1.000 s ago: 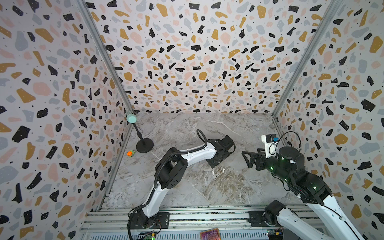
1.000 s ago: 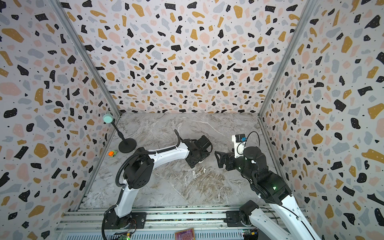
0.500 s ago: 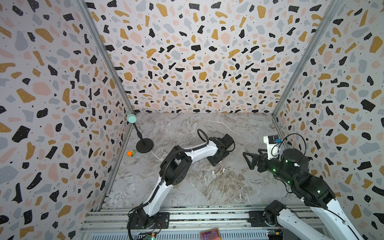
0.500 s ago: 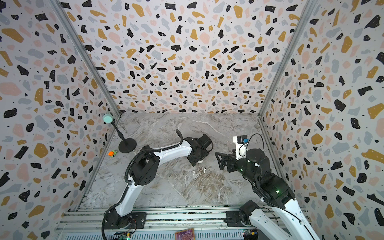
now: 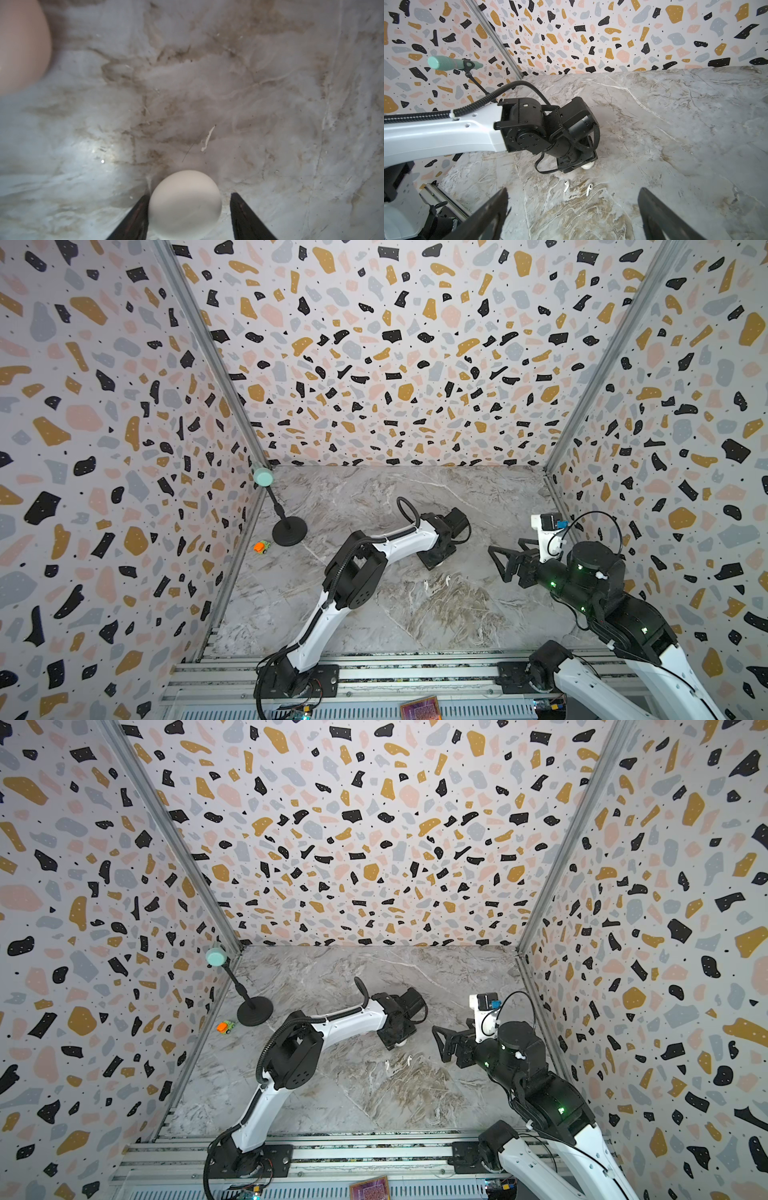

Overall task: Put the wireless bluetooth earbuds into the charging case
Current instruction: 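Lower the left gripper and close it on the white round case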

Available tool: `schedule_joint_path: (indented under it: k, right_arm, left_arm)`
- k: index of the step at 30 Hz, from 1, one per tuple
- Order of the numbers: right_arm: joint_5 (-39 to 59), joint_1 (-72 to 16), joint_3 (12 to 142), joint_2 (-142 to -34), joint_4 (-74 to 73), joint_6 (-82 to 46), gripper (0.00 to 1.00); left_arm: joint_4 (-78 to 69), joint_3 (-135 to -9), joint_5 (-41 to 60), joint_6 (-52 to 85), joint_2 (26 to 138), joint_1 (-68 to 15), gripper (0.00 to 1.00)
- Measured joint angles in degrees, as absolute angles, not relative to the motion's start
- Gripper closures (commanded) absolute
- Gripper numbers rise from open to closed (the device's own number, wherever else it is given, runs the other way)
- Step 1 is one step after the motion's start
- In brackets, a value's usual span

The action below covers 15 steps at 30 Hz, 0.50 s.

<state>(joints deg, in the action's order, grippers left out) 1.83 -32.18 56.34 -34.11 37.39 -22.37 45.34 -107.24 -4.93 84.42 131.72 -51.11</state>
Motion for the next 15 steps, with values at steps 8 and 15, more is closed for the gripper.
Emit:
schedule_joint_path:
  k: [8, 15]
  right_arm:
    - [2.96, -32.18, 56.38, -34.09, 38.65, -21.98, 0.02]
    - [3.88, -32.18, 56.88, -33.69, 39.51, -21.91, 0.02]
  left_arm:
    - [47.24, -108.53, -4.93, 81.58, 132.57, -51.09, 0.48]
    - [50.28, -110.5, -5.98, 74.85, 133.53, -51.07, 0.53]
